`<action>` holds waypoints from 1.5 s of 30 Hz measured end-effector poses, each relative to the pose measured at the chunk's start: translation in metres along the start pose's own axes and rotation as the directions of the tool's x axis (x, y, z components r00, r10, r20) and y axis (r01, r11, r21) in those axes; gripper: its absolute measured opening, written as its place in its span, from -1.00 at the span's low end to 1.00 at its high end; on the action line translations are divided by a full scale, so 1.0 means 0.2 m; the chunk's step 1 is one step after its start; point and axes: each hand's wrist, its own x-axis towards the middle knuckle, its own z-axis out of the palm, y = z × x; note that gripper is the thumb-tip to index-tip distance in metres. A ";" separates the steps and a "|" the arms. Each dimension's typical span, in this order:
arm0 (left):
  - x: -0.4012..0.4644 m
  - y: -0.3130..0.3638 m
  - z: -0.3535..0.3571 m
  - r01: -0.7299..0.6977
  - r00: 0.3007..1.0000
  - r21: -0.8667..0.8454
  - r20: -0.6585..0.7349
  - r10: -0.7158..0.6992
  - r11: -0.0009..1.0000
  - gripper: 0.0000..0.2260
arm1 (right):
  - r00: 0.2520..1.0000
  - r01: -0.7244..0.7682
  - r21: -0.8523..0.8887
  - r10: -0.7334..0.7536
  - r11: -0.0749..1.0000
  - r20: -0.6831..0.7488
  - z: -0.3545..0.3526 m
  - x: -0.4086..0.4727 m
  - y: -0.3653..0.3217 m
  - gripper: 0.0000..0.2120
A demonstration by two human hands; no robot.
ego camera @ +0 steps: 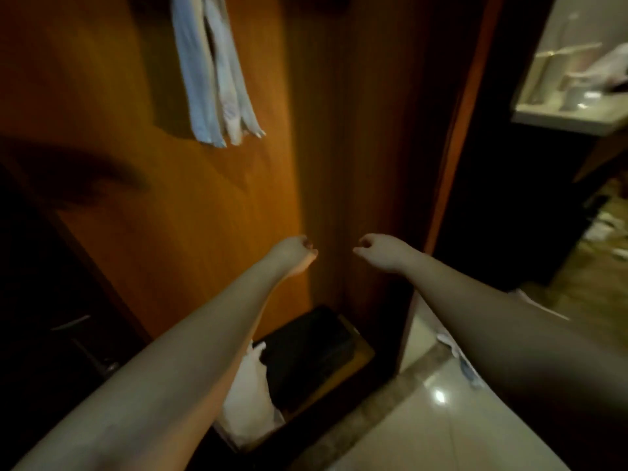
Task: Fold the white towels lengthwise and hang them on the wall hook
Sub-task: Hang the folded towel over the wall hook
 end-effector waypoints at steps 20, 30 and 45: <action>0.19 0.87 1.91 -0.290 0.841 0.159 0.514 0.171 0.944 -0.74 | 0.833 -0.542 0.054 0.527 0.839 0.171 0.47 -0.92 1.97 -0.56; 0.46 1.32 2.67 -0.301 0.743 0.203 0.663 0.096 0.932 -0.72 | 0.680 -0.731 0.102 0.707 0.675 0.194 0.40 -0.96 2.85 -0.51; 1.66 1.97 3.38 -0.486 0.658 0.204 0.726 0.202 0.850 -0.65 | 0.500 -0.866 0.152 0.844 0.477 0.196 0.20 -0.21 3.84 -0.51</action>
